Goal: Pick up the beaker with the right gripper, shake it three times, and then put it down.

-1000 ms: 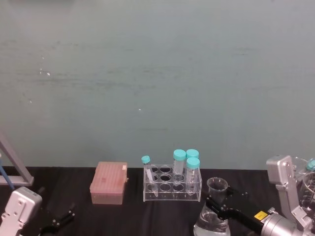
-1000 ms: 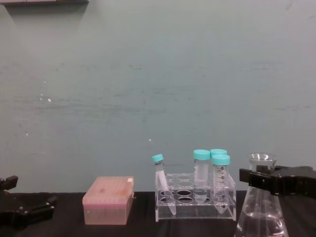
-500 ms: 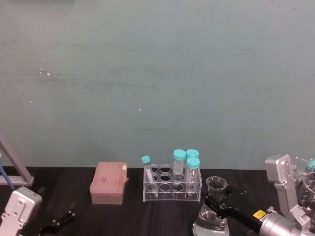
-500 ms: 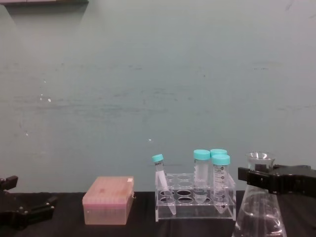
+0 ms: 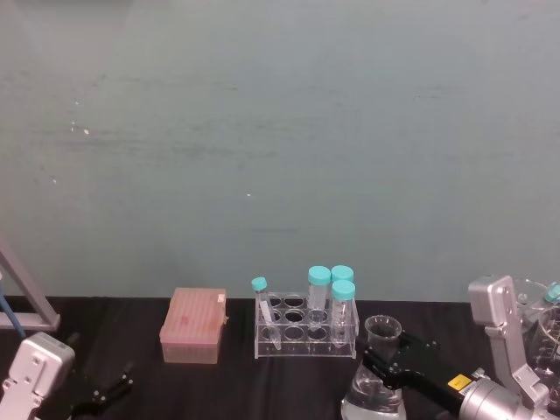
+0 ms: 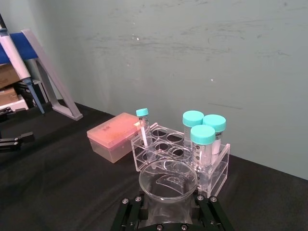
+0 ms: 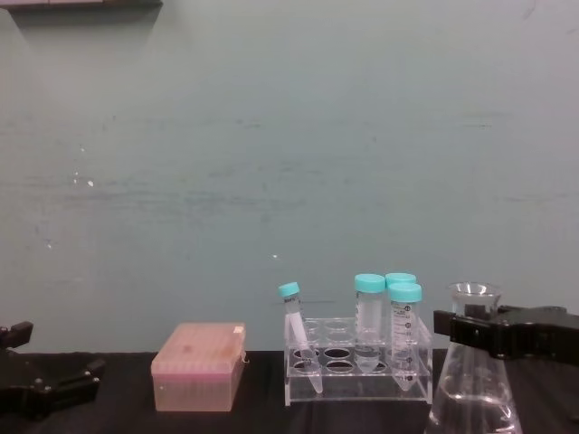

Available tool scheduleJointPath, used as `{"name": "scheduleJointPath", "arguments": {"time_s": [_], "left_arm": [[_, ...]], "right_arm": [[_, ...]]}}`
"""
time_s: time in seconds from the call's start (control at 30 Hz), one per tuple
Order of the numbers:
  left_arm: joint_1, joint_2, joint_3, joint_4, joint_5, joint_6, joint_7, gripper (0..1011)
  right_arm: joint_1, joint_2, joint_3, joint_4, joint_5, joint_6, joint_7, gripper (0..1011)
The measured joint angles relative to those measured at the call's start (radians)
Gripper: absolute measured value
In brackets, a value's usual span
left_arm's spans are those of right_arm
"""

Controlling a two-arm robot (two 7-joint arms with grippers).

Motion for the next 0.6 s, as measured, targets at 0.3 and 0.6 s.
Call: {"name": "scheduleJointPath", "arguments": {"time_s": [0.3,0.6], "left_arm": [[0.0,0.0,0.0,0.0,0.0,0.0,0.0,1000],[0.0,0.0,0.0,0.0,0.0,0.0,0.0,1000]], "right_arm": [[0.003,-0.002,-0.002,0.007,-0.002,0.002,0.0,458],[0.008,-0.005,-0.003,0.013,-0.003,0.001,0.002,458]]}}
